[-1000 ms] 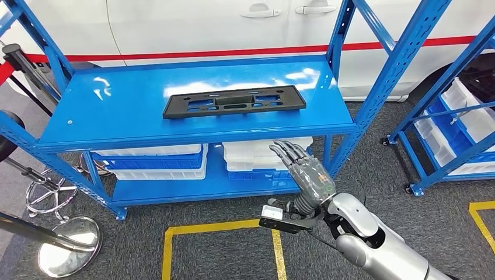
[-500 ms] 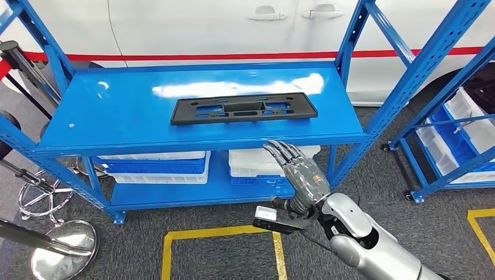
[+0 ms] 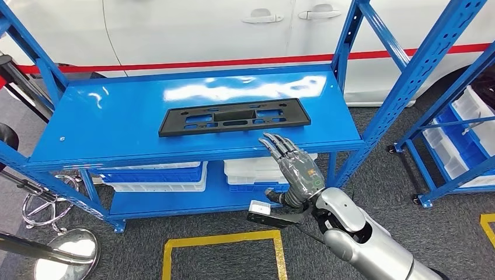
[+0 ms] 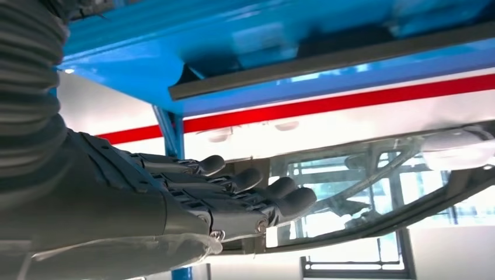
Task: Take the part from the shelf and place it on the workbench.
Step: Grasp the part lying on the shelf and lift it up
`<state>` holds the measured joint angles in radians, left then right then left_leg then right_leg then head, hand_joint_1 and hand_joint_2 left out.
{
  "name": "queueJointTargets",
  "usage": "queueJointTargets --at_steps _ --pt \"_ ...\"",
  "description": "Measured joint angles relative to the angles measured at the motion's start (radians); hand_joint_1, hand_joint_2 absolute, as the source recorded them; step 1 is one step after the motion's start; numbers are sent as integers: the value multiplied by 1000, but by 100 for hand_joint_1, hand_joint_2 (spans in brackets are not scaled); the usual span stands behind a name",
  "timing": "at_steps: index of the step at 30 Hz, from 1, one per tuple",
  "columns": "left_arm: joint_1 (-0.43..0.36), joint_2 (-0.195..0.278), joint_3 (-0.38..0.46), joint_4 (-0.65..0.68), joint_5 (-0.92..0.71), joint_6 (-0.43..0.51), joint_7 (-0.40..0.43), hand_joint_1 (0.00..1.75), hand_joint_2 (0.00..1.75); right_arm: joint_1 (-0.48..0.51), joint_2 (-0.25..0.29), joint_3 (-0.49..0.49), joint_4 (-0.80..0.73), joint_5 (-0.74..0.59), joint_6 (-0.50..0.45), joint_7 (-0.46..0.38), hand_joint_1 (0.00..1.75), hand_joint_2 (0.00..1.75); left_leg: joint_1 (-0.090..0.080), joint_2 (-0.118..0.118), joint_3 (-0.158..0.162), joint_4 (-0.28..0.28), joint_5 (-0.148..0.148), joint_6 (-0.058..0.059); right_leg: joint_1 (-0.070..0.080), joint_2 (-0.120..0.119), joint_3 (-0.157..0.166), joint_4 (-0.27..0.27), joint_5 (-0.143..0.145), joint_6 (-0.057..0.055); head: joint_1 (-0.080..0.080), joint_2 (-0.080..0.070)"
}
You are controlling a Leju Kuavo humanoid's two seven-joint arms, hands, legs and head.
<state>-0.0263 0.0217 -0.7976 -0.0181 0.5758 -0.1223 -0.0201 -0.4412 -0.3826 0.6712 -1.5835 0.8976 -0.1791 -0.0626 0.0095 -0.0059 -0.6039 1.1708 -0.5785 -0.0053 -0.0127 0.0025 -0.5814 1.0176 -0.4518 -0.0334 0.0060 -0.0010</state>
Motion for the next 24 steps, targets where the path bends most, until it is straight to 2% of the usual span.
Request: queueJointTargets --at_steps 1,2,3,4,6,7,8,10,12,14,16,17,18,19,21,22,23,24 --pt "0 0 0 0 2 0 0 0 0 -1 4 1 3 0 0 0 0 175 0 0 -42 67 -20 -1 1 -1 4 0 -5 -3 0 0" --pt "1 0 0 1 4 -1 0 0 0 -2 8 2 6 0 0 1 0 175 1 0 -75 111 -25 -2 3 -2 9 1 -10 -4 0 0" --pt "1 0 0 1 6 -2 0 0 0 -2 12 4 9 0 0 1 0 175 1 0 -92 120 -8 -1 4 -2 16 2 -16 -4 0 0" --pt "2 0 0 2 8 -4 0 0 0 -2 16 6 11 0 0 1 0 175 1 0 -89 89 27 1 5 -1 24 3 -22 -4 0 0" --pt "4 2 0 5 13 -8 2 0 0 -6 26 10 16 2 1 1 0 175 -1 0 -43 -41 113 10 7 0 41 4 -38 -1 0 0" --pt "4 3 0 7 14 -10 3 0 0 -10 32 15 20 4 2 1 0 175 -3 0 -21 -98 137 14 9 1 45 6 -44 3 0 0" --pt "3 4 -1 8 15 -12 4 0 0 -14 39 20 23 6 3 1 0 175 -6 0 -6 -133 147 18 10 2 47 6 -49 7 0 0" --pt "0 5 -1 9 16 -15 4 0 0 -23 54 31 30 10 7 1 0 175 -9 0 1 -149 141 25 10 3 47 2 -54 16 0 0" --pt "-2 4 -1 9 16 -16 4 0 0 -36 69 42 37 14 11 2 0 175 -3 0 10 -160 140 33 11 1 50 7 -63 27 0 0" --pt "-3 4 -2 9 16 -16 5 0 0 -52 83 56 43 16 16 2 0 175 3 2 25 -172 138 42 10 -1 18 77 -97 37 1 0" --pt "-5 5 -2 10 17 -15 6 0 0 -61 96 72 51 17 22 2 0 175 2 3 36 -174 129 48 5 -1 -59 208 -142 44 1 0" --pt "-6 6 -2 10 17 -15 6 0 0 -61 102 80 56 17 24 2 0 175 2 2 42 -174 123 49 2 -2 -96 261 -149 47 1 0" --pt "-7 6 -2 10 17 -15 6 0 0 -62 107 88 60 17 25 3 0 175 2 0 50 -173 117 49 0 -2 -120 283 -137 49 1 0" --pt "-8 6 -2 10 18 -14 6 0 0 -63 111 94 64 17 26 3 0 175 2 -1 60 -173 110 48 -2 -2 -124 266 -106 49 1 0" --pt "-6 5 -3 10 18 -13 7 0 0 -67 118 102 70 17 26 4 0 175 2 -3 82 -174 93 43 -3 -3 -85 145 -15 44 1 0" --pt "-6 5 -3 10 19 -11 8 0 0 -70 120 106 73 17 26 4 0 175 1 -4 90 -172 85 37 -1 -3 -60 84 14 40 1 0" --pt "-7 5 -3 9 21 -9 10 0 0 -74 123 109 75 17 26 4 0 175 0 -5 94 -172 78 32 2 -3 -42 43 25 34 1 0" --pt "-7 5 -3 9 24 -5 14 0 0 -76 126 112 78 17 26 4 0 175 -1 -4 94 -172 75 26 6 -3 -35 26 22 29 1 0"
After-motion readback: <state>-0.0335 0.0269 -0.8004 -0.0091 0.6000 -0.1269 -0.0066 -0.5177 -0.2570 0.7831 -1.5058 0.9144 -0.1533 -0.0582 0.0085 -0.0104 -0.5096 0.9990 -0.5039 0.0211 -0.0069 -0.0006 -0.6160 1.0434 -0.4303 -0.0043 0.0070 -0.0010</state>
